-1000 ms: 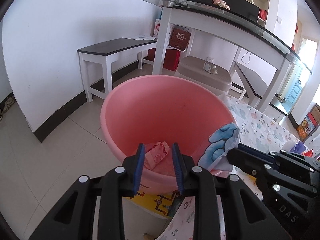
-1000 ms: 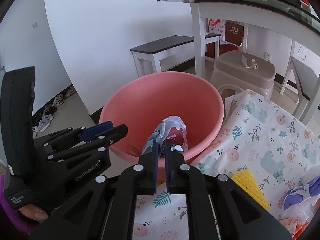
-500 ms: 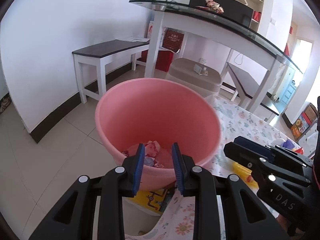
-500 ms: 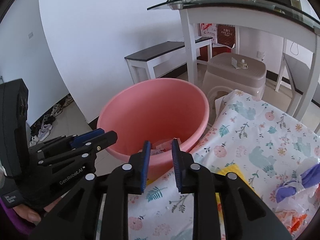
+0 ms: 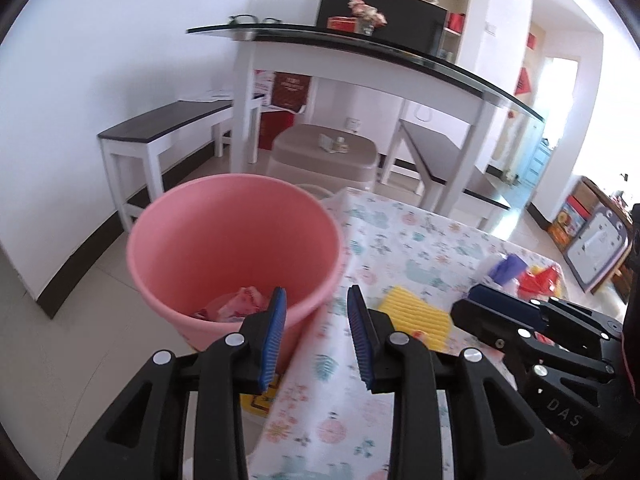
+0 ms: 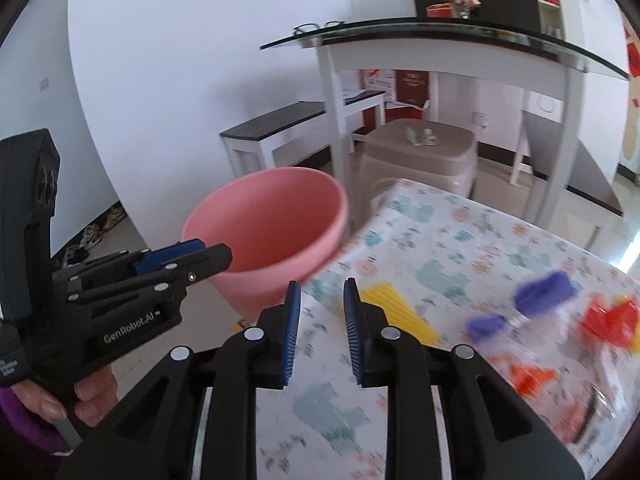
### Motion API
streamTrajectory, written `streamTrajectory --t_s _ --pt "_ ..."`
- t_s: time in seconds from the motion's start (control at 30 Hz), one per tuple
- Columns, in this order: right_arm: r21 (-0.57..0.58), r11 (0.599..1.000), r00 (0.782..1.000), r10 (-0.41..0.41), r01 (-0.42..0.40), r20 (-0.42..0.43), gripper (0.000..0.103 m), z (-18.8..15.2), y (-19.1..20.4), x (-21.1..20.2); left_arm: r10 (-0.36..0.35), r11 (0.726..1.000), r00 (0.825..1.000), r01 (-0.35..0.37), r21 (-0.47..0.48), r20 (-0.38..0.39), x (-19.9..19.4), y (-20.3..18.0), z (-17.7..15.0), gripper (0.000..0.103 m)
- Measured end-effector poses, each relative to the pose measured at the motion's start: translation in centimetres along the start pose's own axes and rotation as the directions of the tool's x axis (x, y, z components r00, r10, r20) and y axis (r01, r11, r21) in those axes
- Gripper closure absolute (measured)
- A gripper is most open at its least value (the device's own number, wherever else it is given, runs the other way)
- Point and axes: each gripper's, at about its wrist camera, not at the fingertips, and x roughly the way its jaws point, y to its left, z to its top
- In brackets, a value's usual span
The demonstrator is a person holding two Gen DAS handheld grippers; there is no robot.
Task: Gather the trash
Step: 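Move both grippers back over the table toward the remaining trash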
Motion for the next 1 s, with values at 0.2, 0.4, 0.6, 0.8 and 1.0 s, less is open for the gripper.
streamTrajectory --t_s 0.2,0.4,0.6,0.8,1.0 --pt "0.057 0.994 0.996 -0.092 0.091 0.011 0.080 -2.2 -3.3 -3.4 -0.049 0.997 0.999 0.050 0.059 -0.022 0.0 -3.1 -0.5 0.072" --pt "0.140 0.970 0.979 -0.204 0.201 0.007 0.080 -4.9 -7.5 -6.5 -0.105 0.988 0.994 0.109 0.112 -0.041 0.2 -5.8 -1.1 0.071" --pt "0.233 0.938 0.966 -0.258 0.255 -0.017 0.078 -7.4 -10.9 -8.3 -0.154 0.972 0.985 0.165 0.169 -0.078 1.0 -8.9 -1.6 0.071" --pt "0.292 0.914 0.957 -0.289 0.283 -0.024 0.066 -9.2 -13.2 -9.5 -0.194 0.953 0.972 0.219 0.208 -0.134 2.5 -12.0 -1.9 0.071" --pt "0.325 0.898 0.952 -0.303 0.296 -0.030 0.066 -10.4 -14.7 -10.0 -0.230 0.944 0.952 0.269 0.191 -0.202 4.7 -14.2 -2.1 0.071"
